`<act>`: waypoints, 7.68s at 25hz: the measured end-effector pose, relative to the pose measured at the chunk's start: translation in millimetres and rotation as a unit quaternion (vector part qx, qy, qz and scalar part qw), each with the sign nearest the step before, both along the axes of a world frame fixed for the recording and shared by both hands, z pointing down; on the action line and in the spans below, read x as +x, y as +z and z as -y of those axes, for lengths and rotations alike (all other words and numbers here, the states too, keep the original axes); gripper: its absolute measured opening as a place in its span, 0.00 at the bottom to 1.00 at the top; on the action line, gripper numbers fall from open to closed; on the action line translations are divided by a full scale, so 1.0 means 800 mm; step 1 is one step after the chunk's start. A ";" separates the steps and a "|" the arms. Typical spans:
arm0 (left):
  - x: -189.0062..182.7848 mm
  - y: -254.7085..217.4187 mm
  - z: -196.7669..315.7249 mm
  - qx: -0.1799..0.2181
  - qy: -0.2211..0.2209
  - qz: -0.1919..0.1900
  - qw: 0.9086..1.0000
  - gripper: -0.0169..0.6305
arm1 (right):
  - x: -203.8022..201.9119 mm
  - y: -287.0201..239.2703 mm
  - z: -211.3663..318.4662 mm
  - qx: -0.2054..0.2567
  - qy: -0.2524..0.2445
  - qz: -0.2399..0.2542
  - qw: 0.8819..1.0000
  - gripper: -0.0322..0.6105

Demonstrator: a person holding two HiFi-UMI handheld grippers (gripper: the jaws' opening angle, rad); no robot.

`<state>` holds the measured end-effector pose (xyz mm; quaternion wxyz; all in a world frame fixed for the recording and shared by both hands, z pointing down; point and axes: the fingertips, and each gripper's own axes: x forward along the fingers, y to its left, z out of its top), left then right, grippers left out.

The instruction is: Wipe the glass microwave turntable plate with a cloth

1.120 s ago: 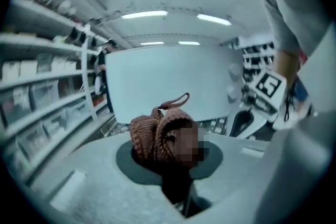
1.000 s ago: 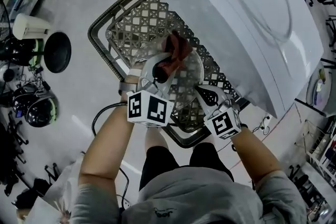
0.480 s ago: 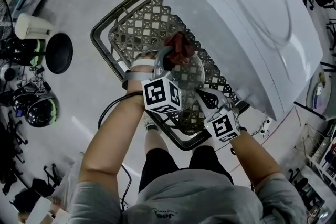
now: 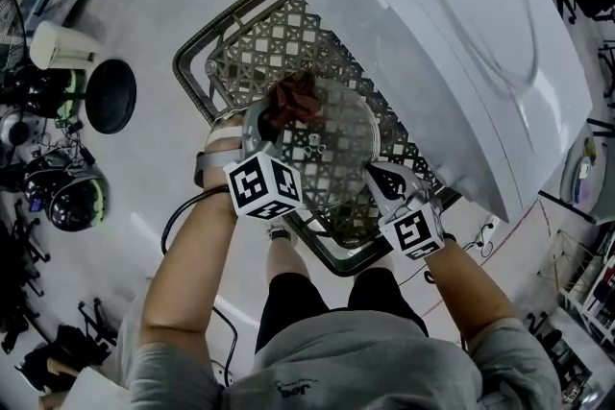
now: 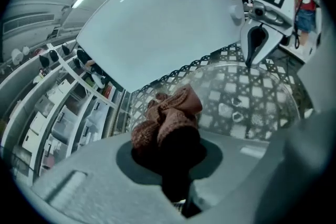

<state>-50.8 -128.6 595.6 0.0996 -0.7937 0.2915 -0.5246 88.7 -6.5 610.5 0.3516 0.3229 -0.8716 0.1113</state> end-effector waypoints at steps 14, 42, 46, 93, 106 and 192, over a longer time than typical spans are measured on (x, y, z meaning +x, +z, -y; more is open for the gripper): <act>-0.055 -0.015 -0.030 -0.012 -0.067 -0.032 0.997 0.12 | -0.001 0.000 0.002 -0.002 0.005 0.003 1.000 0.06; 0.125 0.007 -0.036 -0.031 0.023 -0.079 0.996 0.12 | 0.000 0.000 0.001 -0.003 0.006 0.009 1.000 0.06; 0.068 0.006 -0.054 -0.039 0.005 -0.063 0.997 0.12 | -0.001 0.001 0.001 -0.002 0.006 0.007 1.000 0.06; 0.096 0.008 -0.101 -0.048 0.030 -0.082 0.995 0.12 | 0.000 0.003 0.001 0.005 0.014 0.009 1.000 0.06; -0.050 0.003 -0.165 -0.075 -0.037 -0.045 0.995 0.12 | -0.001 0.002 0.001 0.007 0.014 0.007 1.000 0.06; 0.148 0.014 -0.185 -0.139 0.036 -0.143 0.979 0.12 | -0.002 0.000 0.000 0.033 0.008 -0.010 0.999 0.06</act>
